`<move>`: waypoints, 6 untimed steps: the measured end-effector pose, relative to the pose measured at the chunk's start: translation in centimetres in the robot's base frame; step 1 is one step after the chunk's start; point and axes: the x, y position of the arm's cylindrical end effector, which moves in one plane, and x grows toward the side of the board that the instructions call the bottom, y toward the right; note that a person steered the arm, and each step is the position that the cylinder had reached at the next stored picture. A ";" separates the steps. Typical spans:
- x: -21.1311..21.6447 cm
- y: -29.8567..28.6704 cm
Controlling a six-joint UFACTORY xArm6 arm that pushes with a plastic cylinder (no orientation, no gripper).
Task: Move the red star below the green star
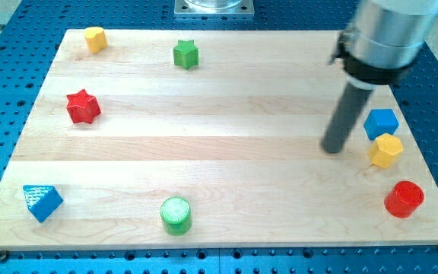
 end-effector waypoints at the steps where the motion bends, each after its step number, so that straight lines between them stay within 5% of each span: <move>1: -2.3 -7.9; 3: 2.0 -30.3; 4: -2.8 -40.0; 5: -6.6 -41.4; 6: -9.3 -29.4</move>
